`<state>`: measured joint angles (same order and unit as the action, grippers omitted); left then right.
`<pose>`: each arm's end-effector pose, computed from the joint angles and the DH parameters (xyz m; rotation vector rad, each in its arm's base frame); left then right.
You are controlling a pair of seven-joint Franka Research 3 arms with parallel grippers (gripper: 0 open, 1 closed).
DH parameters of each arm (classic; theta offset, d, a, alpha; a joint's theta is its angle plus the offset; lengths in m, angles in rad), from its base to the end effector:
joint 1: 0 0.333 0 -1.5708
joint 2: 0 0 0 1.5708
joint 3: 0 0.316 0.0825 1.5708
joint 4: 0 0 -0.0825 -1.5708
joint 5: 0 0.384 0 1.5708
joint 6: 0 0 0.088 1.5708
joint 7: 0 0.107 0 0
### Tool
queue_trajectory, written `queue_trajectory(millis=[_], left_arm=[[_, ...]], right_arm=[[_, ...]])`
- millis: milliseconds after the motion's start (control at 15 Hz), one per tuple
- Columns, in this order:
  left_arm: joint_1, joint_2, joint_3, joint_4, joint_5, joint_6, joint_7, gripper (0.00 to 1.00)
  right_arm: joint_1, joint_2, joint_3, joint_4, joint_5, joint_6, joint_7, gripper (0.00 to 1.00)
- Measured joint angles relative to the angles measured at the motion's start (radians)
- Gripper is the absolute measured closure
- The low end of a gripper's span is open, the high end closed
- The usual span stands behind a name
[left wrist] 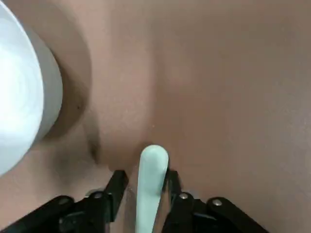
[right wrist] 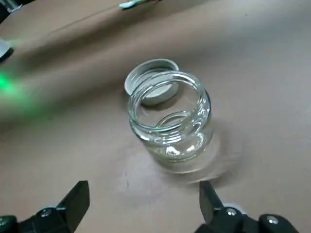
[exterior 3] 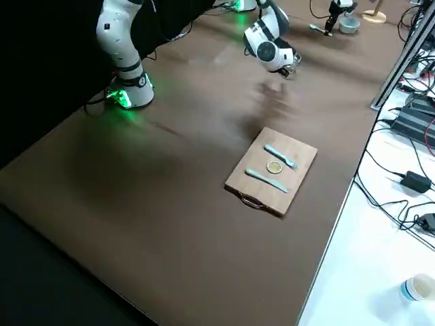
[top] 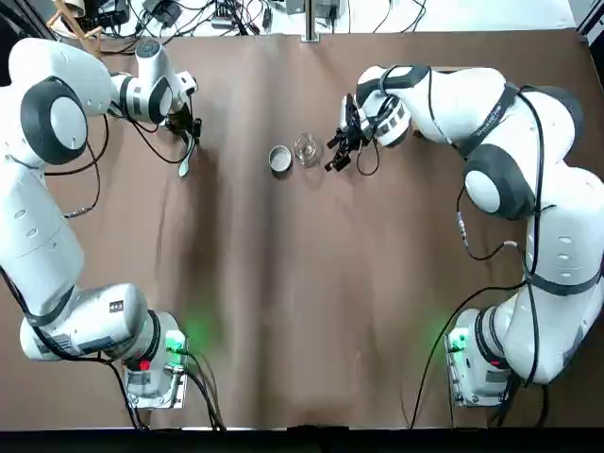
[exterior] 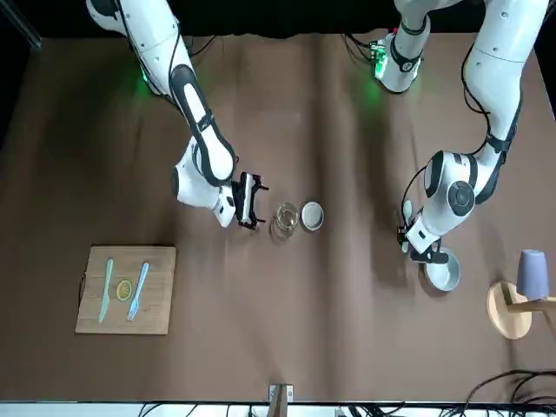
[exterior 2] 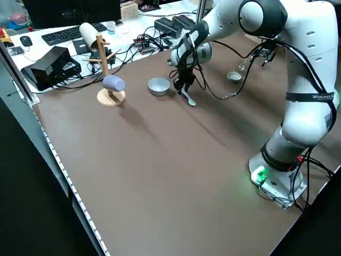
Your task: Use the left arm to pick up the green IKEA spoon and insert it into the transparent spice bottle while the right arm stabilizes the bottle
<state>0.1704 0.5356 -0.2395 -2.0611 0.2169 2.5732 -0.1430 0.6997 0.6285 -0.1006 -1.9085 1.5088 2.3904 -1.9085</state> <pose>0.5878 -0.0442 0.1768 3.1340 -0.1211 -0.0003 0.5039 0.3564 0.1583 -1.8997 -1.4072 -0.5607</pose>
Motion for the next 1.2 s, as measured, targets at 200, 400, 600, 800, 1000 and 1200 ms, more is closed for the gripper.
queue_trajectory(millis=[200, 400, 600, 800, 1000, 1200], left_arm=[[0.0, 0.0, -0.002, 0.001, 0.0, 0.0, -0.002, 0.64], [0.0, 0.0, -0.003, 0.002, 0.0, 0.0, -0.01, 0.76], [0.0, 0.0, -0.004, 0.002, 0.0, 0.0, -0.015, 0.76], [0.0, 0.0, -0.004, 0.002, 0.0, 0.0, -0.016, 0.76], [0.002, -0.002, -0.01, 0.008, 0.001, 0.005, -0.016, 0.76], [0.006, -0.042, -0.077, 0.044, 0.003, -0.014, -0.016, 0.76]], right_arm=[[0.022, 0.008, 0.0, 0.008, 0.083, 0.053, -0.002, 0.0], [0.038, 0.011, 0.0, 0.02, 0.104, 0.107, -0.004, 0.0], [0.052, 0.023, -0.001, 0.039, 0.109, 0.154, -0.006, 0.0], [0.066, 0.052, -0.001, 0.073, 0.114, 0.174, -0.062, 0.0], [0.068, 0.076, -0.001, 0.1, 0.117, 0.198, -0.09, 0.0], [0.072, 0.095, -0.001, 0.123, 0.121, 0.21, -0.102, 0.0]])
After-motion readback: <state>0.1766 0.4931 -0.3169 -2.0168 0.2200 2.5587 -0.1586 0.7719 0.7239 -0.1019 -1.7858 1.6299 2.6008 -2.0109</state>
